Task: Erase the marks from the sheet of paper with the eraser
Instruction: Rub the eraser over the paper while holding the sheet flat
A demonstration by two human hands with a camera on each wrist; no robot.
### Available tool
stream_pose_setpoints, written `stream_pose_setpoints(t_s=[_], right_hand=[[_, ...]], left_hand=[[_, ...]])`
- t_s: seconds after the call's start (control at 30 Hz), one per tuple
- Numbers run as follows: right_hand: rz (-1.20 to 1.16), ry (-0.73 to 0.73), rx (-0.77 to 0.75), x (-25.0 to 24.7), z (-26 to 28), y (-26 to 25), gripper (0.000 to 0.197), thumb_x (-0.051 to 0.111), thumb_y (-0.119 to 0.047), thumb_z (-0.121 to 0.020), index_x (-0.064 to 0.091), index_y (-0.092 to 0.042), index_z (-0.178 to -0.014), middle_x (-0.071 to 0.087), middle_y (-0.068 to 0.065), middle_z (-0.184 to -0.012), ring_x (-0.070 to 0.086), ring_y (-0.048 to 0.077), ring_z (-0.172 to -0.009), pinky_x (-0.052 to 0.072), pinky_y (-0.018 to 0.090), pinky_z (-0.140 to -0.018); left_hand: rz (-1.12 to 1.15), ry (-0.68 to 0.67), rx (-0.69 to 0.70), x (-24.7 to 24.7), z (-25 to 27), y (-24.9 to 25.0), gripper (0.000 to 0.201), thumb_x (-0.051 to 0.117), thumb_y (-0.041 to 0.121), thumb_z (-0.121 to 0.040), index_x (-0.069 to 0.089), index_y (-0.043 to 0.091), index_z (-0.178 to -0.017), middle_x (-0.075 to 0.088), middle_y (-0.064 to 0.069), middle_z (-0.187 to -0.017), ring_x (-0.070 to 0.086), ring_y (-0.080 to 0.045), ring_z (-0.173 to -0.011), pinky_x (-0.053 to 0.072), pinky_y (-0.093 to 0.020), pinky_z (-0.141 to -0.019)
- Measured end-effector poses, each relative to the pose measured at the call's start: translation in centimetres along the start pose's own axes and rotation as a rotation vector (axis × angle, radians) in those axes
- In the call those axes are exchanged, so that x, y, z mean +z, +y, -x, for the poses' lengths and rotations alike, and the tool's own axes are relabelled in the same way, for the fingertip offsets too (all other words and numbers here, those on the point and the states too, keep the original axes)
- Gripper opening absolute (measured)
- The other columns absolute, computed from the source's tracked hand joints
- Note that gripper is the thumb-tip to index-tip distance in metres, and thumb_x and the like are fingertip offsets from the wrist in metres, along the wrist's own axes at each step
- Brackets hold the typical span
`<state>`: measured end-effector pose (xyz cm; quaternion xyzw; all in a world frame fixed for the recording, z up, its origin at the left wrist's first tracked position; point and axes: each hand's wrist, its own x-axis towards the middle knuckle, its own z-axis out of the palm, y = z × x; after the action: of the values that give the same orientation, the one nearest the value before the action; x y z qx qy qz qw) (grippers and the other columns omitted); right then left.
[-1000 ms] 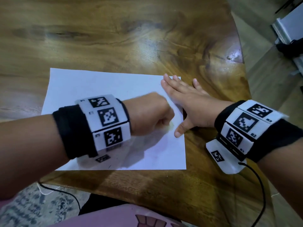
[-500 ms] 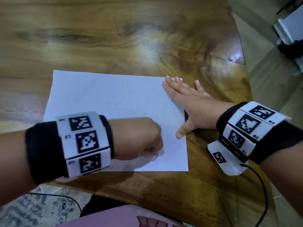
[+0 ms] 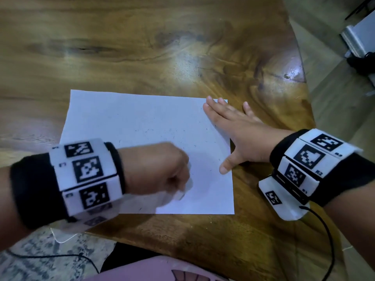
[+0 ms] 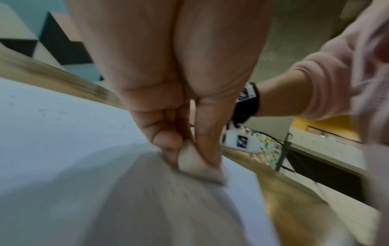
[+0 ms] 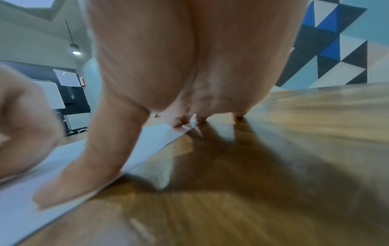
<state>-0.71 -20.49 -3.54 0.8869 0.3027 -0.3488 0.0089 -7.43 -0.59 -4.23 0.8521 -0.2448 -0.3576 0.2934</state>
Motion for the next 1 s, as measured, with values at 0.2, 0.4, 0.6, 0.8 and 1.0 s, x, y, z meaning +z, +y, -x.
stream_pose_setpoints(t_s=[0.2,0.4,0.6,0.8,1.0], right_hand=[[-0.01,0.0,-0.002,-0.1,0.0,0.0,0.14,0.078,-0.058,-0.055,-0.027,-0.026,-0.143,-0.036,-0.012,-0.148,-0.035,-0.001,-0.127,-0.019,0.047,-0.111],[-0.011,0.006,0.004,0.1,0.0,-0.1,0.14,0.078,-0.057,-0.055,-0.027,-0.027,-0.143,-0.035,-0.013,-0.148,-0.033,0.0,-0.131,-0.019,0.046,-0.111],[-0.006,0.005,0.007,-0.1,0.0,0.0,0.14,0.078,-0.058,-0.055,-0.027,-0.027,-0.142,-0.036,-0.013,-0.148,-0.034,-0.001,-0.129,-0.019,0.046,-0.111],[-0.008,0.002,0.011,-0.1,0.0,-0.1,0.14,0.079,-0.057,-0.055,-0.027,-0.027,-0.142,-0.036,-0.013,-0.148,-0.034,0.001,-0.131,-0.019,0.047,-0.112],[-0.004,0.005,0.007,0.0,0.0,-0.1,0.14,0.079,-0.057,-0.055,-0.027,-0.027,-0.142,-0.035,-0.013,-0.148,-0.034,-0.002,-0.127,-0.019,0.046,-0.111]], left_hand=[[-0.094,0.141,0.065,-0.6,0.4,0.4,0.007,0.063,0.017,-0.076,0.066,0.015,-0.07,0.053,0.01,-0.068,0.05,-0.005,-0.062,0.036,-0.006,-0.054],[-0.088,0.126,0.07,-0.6,0.5,0.2,0.017,0.055,0.024,-0.08,0.07,0.015,-0.085,0.067,-0.001,-0.082,0.063,-0.018,-0.074,0.047,-0.023,-0.064],[-0.3,0.124,0.202,-0.6,0.7,0.9,0.01,0.059,0.019,-0.077,0.066,0.016,-0.07,0.055,0.002,-0.074,0.055,-0.018,-0.064,0.038,-0.022,-0.055],[-0.25,0.108,0.225,-0.6,0.7,0.6,0.005,0.06,0.019,-0.079,0.064,0.019,-0.074,0.052,0.006,-0.079,0.053,-0.013,-0.067,0.038,-0.021,-0.058],[-0.353,0.108,0.226,0.2,-1.3,2.4,0.014,0.045,0.018,-0.082,0.049,0.017,-0.069,0.047,-0.003,-0.08,0.046,-0.023,-0.068,0.036,-0.031,-0.06]])
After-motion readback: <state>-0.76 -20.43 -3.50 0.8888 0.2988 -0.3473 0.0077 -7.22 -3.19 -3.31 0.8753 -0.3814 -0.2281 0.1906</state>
